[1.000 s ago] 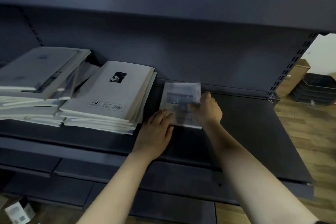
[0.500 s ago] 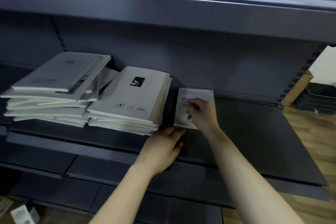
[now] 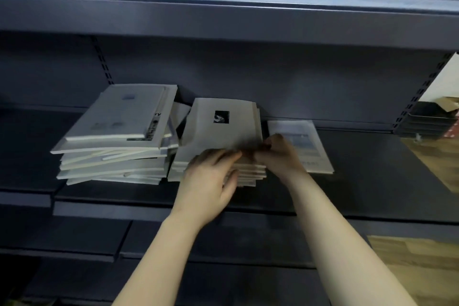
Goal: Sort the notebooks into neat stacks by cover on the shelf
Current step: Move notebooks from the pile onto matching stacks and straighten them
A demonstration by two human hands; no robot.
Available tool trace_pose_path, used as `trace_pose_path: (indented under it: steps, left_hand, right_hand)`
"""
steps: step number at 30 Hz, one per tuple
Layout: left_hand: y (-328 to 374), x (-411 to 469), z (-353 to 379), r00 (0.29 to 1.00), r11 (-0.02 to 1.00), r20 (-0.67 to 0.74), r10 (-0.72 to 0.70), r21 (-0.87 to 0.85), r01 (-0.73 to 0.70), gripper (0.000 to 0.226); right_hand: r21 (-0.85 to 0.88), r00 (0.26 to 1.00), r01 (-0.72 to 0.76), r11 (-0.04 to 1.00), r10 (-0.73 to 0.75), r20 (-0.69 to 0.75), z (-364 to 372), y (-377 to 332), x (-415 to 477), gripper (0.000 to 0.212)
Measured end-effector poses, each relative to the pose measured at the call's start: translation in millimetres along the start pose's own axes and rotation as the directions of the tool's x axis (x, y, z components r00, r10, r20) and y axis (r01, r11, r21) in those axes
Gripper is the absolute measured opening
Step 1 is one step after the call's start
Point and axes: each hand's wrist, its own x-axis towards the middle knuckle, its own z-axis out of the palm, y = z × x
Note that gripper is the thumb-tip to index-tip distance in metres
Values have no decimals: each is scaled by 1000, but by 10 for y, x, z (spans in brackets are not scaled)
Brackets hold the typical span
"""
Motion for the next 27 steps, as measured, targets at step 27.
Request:
trace_pose_path:
  steps: [27]
  left_hand:
    - [367, 333, -38, 915, 869, -274, -295, -476, 137, 26]
  right_hand:
    - [762, 980, 51, 646, -179, 87, -582, -667, -609, 50]
